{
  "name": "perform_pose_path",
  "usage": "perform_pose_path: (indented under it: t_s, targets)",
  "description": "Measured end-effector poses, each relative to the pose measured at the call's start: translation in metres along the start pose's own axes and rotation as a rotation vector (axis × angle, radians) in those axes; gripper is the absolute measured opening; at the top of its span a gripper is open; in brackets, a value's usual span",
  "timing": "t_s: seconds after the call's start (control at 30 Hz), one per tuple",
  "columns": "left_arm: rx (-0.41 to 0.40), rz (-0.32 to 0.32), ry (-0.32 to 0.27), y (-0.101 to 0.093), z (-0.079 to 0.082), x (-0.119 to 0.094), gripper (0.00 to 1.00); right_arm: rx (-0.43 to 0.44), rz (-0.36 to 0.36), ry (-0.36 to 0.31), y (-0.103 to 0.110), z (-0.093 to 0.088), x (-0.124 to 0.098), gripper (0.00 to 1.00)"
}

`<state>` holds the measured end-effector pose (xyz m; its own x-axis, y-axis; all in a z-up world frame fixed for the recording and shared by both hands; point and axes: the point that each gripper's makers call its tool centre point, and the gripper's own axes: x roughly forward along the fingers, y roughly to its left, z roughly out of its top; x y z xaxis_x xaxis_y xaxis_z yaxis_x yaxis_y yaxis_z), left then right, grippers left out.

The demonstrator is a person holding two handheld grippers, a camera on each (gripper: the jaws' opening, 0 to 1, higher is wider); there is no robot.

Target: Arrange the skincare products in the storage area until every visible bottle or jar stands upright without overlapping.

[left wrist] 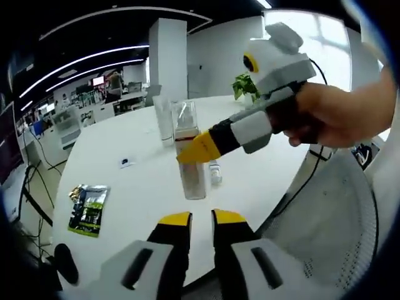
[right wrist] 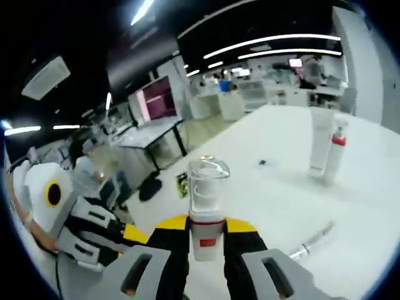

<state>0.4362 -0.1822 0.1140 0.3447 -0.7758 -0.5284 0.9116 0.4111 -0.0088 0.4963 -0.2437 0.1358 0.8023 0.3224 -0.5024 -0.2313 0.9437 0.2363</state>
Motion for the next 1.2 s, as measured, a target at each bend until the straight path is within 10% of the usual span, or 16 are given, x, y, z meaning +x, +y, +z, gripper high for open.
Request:
perform_pose_path:
  t_s: [0.6,1.2]
  targets:
    - [0.034,-0.020,0.047,-0.005,-0.008,0.003,0.02,0.008,-0.285,-0.001,-0.133,0.010,0.053,0.14]
    - [0.035,-0.028,0.070,-0.007,-0.012,0.004,0.00,-0.074,-0.396,0.045,-0.180,-0.005,0.081,0.14]
